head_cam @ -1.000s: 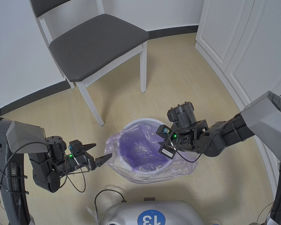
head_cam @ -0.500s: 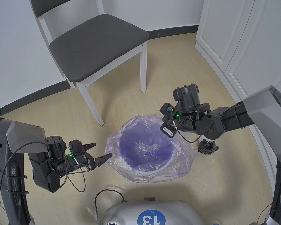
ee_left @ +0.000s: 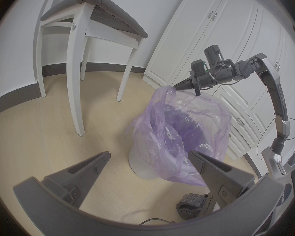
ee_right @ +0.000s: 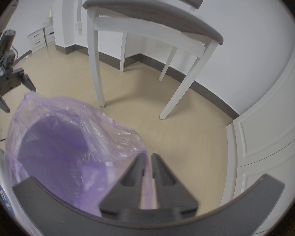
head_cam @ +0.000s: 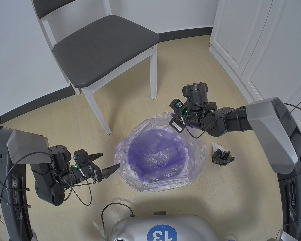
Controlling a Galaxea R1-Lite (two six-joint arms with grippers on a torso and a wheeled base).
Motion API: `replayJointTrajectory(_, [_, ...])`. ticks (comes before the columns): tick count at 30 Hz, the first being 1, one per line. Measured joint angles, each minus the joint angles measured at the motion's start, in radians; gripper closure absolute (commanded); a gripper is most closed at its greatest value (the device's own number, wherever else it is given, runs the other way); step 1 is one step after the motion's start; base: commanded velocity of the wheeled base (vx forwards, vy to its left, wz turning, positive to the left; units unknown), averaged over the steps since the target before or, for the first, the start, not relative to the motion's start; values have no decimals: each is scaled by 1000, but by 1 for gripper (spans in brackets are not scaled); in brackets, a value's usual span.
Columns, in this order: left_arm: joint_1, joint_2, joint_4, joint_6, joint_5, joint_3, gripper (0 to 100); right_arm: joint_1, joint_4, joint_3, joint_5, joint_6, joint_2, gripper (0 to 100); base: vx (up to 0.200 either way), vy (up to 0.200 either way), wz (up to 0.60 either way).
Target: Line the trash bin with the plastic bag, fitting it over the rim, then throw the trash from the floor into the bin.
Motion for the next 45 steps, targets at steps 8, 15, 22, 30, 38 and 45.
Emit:
replayJointTrajectory(8, [5,-12,0,-6,1,-2,0,-5,-4,2,4,0,6,0,0,0,0])
replayJointTrajectory(15, [-1,-34,0,-12,3,-13,0,2,-7,45,6,4,-70,0,0,0,0])
replayJointTrajectory(22, [-19,-42,0,-32,19,-40,0,24,-7,140,5,-1,-142,0,0,0,0])
replayJointTrajectory(30, [-72,-34,0,-66,241,-89,0,61,-9,334,1,-84,-216,0,0,0,0])
replayJointTrajectory(38, [-99,-13,0,-33,301,-114,0,34,-22,439,-6,-136,-259,0,0,0,0])
replayJointTrajectory(45, [-95,5,0,13,302,-99,0,-10,-106,435,-6,-141,-261,0,0,0,0])
